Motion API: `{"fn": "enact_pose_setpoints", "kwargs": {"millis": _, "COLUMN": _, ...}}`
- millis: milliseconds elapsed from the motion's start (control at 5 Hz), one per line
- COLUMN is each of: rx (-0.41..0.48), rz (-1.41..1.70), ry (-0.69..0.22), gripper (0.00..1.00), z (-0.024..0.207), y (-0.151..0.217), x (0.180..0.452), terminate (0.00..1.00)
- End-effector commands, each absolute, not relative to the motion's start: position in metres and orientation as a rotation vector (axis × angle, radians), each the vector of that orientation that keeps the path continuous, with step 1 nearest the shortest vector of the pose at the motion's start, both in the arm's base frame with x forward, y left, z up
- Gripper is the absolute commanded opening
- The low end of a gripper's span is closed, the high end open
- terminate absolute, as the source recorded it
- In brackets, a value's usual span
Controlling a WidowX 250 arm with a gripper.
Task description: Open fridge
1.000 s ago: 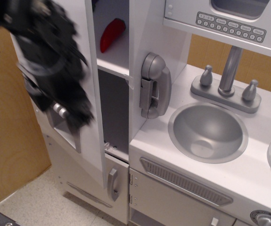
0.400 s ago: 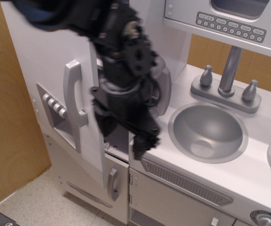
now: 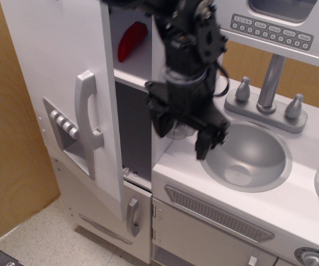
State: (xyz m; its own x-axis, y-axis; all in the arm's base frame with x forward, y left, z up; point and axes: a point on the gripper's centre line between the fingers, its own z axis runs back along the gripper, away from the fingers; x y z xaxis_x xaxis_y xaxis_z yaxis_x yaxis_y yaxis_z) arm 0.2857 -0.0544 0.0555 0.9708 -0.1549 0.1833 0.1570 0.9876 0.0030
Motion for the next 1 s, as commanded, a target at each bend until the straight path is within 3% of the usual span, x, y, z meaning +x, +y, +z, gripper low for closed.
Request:
{"fn": "enact_pose_setpoints", "kwargs": {"millis": 0, "rx": 0.054, "rz": -0.018, "ry": -0.215, "gripper": 1.0, "z": 0.076, "y": -0.003, "x": 0.317, "terminate": 0.0}}
{"fn": "enact_pose_setpoints", "kwargs": {"millis": 200, "rx": 0.168, "rz": 0.032, "ry": -0.278, "gripper": 1.0, "z": 0.078, "y": 0.021, "x": 0.308, "terminate": 0.0}}
{"fn": "enact_pose_setpoints", "kwargs": {"millis": 800, "rx": 0.229, "rz": 0.116, "ry": -0.257, "gripper": 1.0, "z": 0.102, "y": 0.09, "x": 0.241, "terminate": 0.0}}
